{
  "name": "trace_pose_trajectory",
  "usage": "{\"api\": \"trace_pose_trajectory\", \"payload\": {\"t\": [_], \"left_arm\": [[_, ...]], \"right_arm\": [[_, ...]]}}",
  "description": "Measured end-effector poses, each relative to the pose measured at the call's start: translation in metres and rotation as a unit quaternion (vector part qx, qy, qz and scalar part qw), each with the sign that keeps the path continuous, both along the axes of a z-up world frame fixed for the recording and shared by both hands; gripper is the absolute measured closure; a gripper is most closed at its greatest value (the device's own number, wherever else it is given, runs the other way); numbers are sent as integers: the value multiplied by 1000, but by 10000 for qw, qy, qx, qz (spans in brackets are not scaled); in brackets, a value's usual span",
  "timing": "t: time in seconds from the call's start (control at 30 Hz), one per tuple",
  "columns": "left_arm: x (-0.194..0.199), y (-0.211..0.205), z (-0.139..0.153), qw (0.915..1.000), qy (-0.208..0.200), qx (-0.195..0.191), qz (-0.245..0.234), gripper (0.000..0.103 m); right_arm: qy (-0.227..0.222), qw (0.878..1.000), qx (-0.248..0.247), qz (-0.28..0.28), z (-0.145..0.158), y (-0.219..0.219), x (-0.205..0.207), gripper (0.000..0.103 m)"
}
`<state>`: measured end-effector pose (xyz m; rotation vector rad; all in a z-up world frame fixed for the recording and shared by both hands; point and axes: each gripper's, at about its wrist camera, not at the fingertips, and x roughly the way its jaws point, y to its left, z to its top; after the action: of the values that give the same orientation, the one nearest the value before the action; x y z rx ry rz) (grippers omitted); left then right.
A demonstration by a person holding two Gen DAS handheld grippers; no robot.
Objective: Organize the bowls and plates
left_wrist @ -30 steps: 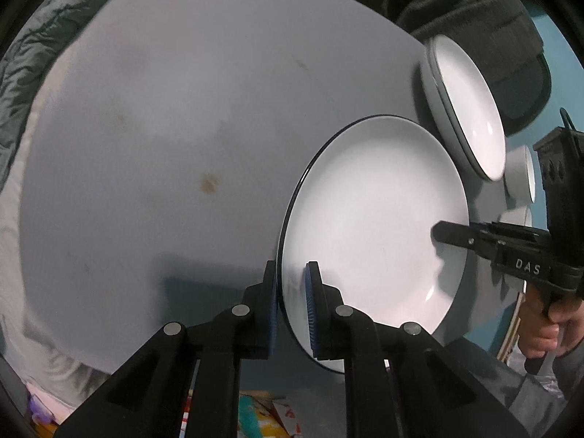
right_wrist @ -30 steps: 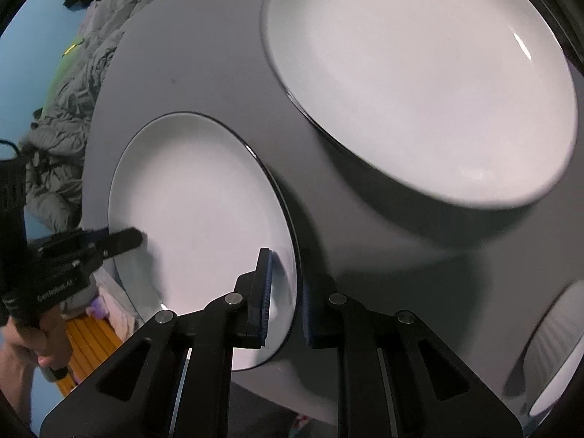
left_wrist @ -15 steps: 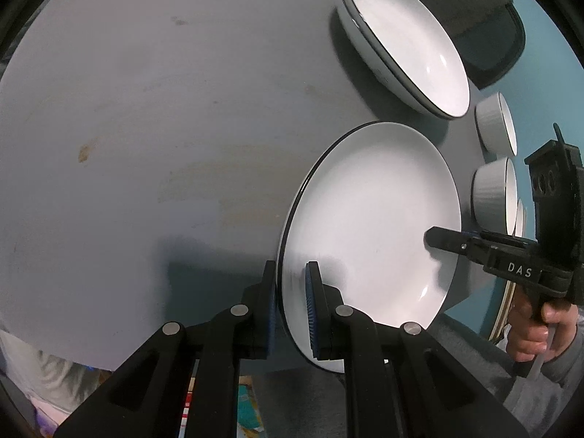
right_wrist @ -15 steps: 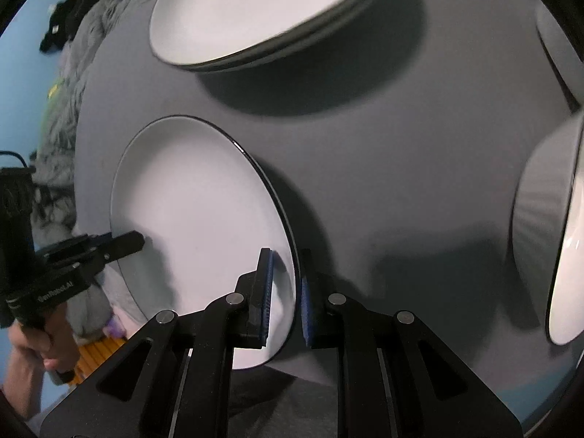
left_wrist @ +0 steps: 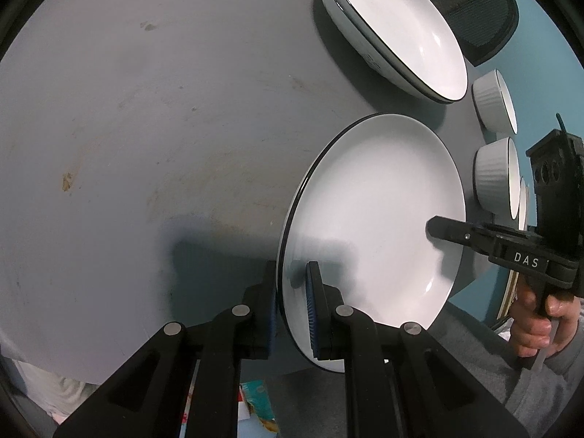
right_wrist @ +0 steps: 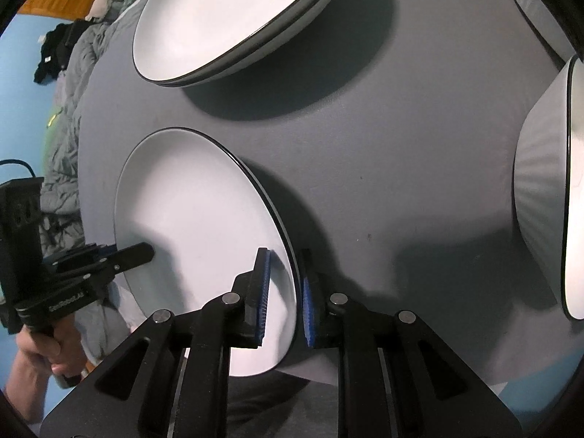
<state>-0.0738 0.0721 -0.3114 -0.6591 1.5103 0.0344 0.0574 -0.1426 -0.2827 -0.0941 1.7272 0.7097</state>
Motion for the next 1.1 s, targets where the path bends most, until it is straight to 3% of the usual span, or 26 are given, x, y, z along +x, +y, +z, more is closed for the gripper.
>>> {"api": "trace_pose_trajectory", "payload": {"t": [0.3,0.6,0.83,1.1], "left_arm": [[-12,10,4,9999,67,-14,120,90],[-2,13,34,9998,-50,19,204,90],[31,25,68,9990,-378,146,175,90],[89,36,82,9976,-546,424,-4,90]], "right_arm": [[34,9998,-16,198,3,-2,-3,89],[-30,9998,-1,216,24,5,6,89],[-231,9996,112,139,51,12,26,89],[-393,9990,210,78,60,33,66,89]]}}
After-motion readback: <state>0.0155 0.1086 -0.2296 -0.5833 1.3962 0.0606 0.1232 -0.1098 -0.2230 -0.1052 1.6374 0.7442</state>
